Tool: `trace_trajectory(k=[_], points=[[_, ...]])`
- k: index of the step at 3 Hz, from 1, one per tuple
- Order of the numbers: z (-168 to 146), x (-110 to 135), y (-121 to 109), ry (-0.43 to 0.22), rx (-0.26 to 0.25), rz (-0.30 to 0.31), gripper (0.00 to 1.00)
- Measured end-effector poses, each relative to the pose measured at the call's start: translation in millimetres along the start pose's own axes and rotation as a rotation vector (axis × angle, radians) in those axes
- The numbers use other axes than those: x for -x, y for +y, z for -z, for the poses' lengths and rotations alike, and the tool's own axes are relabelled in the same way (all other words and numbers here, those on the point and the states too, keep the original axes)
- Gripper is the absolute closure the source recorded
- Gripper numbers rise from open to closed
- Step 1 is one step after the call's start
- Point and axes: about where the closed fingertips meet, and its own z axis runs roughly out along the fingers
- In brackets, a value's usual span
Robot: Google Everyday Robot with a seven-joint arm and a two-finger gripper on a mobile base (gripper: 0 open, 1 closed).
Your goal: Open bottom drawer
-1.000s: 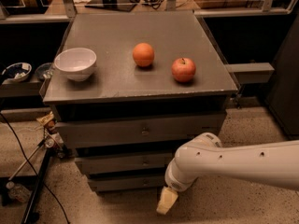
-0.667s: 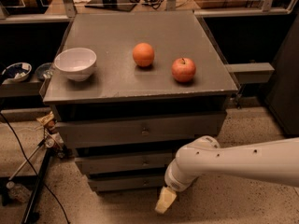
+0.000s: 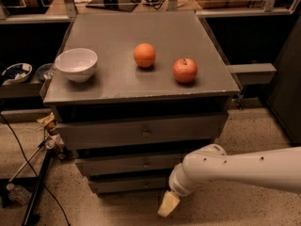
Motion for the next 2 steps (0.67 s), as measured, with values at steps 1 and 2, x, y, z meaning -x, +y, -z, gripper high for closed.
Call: trace_trajectory(k=[1, 2], points=[[-40.5, -15.1, -15.0, -0.005, 0.024, -0.019, 0.00], [-41.8, -16.0, -14.7, -0.002, 0.028, -0.021, 0.00]])
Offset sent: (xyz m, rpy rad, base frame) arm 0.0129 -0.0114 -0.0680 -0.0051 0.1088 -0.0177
